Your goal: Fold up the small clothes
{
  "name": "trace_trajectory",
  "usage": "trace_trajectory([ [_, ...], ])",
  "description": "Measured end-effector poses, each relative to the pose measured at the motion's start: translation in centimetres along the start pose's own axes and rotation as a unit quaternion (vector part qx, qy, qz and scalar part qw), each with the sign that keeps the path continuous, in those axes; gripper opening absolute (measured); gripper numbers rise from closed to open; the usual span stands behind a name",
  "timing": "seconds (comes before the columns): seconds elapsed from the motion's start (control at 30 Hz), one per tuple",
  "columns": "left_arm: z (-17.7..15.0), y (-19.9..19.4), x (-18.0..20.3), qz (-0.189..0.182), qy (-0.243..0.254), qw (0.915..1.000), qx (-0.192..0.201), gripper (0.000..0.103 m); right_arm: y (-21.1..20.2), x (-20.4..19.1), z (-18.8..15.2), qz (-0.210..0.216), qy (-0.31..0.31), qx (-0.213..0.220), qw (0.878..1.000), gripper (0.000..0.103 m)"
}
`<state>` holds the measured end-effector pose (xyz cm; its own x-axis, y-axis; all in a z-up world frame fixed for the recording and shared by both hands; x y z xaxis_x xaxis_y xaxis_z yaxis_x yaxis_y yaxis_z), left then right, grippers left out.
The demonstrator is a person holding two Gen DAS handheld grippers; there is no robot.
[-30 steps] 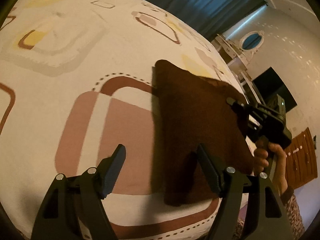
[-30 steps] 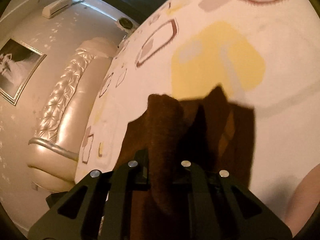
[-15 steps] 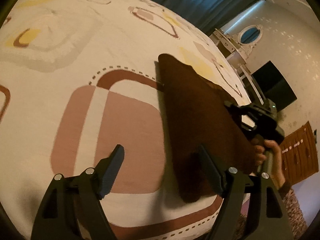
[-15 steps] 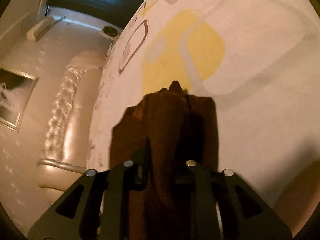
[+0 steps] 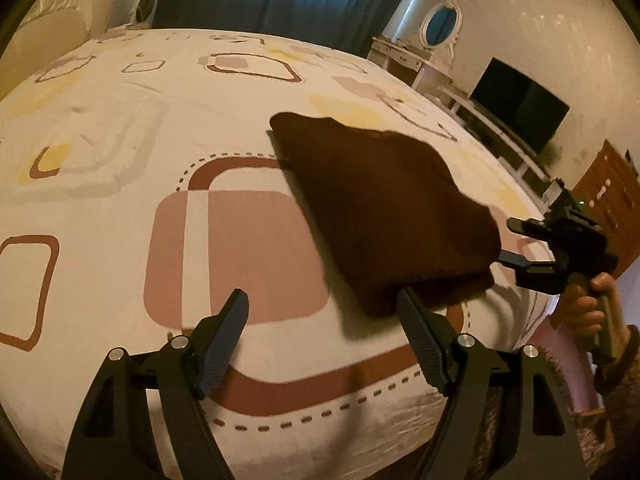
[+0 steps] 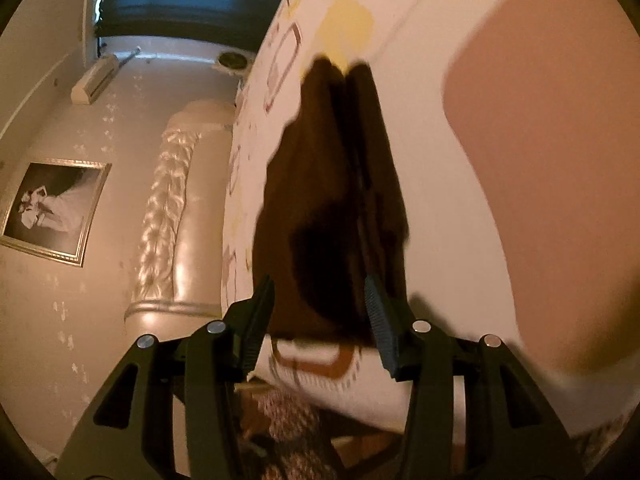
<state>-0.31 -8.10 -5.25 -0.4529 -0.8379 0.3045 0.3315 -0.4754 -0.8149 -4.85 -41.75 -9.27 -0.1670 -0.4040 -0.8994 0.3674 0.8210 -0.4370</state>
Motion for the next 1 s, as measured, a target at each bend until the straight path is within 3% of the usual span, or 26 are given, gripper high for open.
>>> trace_trajectory([
  [0.5,-0.5,1.7,1.3,0.013,-0.024,0.9996,-0.011,0.076,2.1,1.0,-0.7,0.034,0.024,-0.008,0.999,0.046],
  [0.57,-0.5,1.8,1.5,0.013,-0.027,0.9995,-0.011,0.076,2.0,0.9,-0.7,0.035,0.022,-0.007,0.999,0.030],
  [0.6,-0.4,1.9,1.7,0.012,-0.026,0.9995,-0.012,0.076,2.1,0.6,-0.7,0.035,0.015,-0.010,0.999,0.017],
  [0.63,-0.4,2.0,1.9,0.011,-0.025,0.9995,-0.013,0.076,2.2,0.3,-0.8,0.034,0.011,-0.009,0.999,0.013],
  [0.73,-0.3,2.3,2.9,0.009,-0.012,0.9998,-0.011,0.076,1.9,-0.6,-0.9,0.034,-0.005,-0.003,0.999,0.009],
  [0.87,0.4,3.1,4.0,0.040,0.004,0.9992,-0.007,0.076,1.4,-1.6,-1.1,0.043,-0.012,0.005,0.999,0.007],
  [1.0,1.0,3.4,3.0,0.065,-0.030,0.9974,0.003,0.076,0.6,-2.3,-1.3,0.045,-0.018,0.015,0.999,0.007],
])
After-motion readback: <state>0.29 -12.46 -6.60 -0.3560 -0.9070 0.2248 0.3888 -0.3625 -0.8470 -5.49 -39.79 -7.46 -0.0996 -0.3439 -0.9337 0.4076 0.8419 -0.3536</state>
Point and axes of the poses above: each gripper's, at about its wrist camera, not at the fingertips, and y roughly the way its jaws point, x to its right, z to its top, the point moved 2 cm from there along y, roughly the way its jaws point, and after that the axes turned 12 degrees about -x, right-handed, at the moved point
